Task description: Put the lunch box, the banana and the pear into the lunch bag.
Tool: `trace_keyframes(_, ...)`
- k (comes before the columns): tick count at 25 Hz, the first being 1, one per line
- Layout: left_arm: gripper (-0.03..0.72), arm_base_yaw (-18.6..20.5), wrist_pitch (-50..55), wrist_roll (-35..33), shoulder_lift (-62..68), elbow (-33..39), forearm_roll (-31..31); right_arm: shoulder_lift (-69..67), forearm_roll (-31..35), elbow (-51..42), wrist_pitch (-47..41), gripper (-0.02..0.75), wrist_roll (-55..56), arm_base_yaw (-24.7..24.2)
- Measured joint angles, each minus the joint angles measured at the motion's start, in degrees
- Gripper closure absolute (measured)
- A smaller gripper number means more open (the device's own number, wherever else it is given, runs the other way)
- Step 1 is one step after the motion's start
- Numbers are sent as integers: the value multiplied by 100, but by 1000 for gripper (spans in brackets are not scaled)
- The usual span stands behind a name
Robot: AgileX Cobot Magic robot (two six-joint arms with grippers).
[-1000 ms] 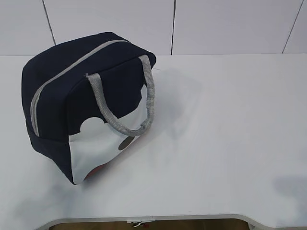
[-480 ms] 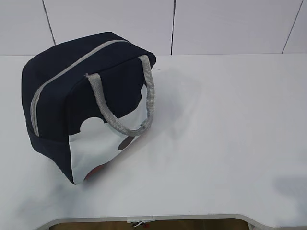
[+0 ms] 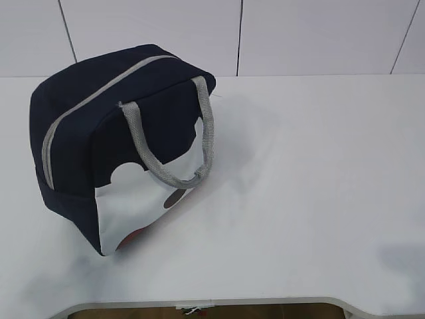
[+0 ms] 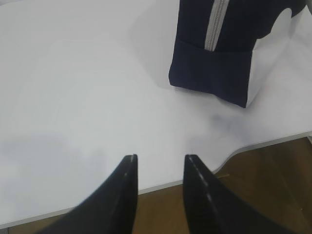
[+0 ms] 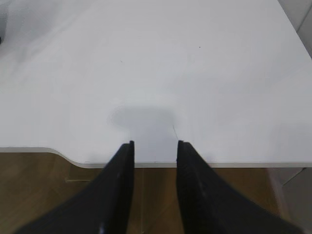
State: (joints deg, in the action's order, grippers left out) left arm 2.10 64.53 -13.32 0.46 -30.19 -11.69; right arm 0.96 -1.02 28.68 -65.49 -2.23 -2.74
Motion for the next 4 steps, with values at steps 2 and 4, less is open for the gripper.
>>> trace_keyframes(2,444,0,0,0,0,0,0,0,0,0,0,481,0,0)
trace_keyframes(4,444,0,0,0,0,0,0,0,0,0,0,481,0,0)
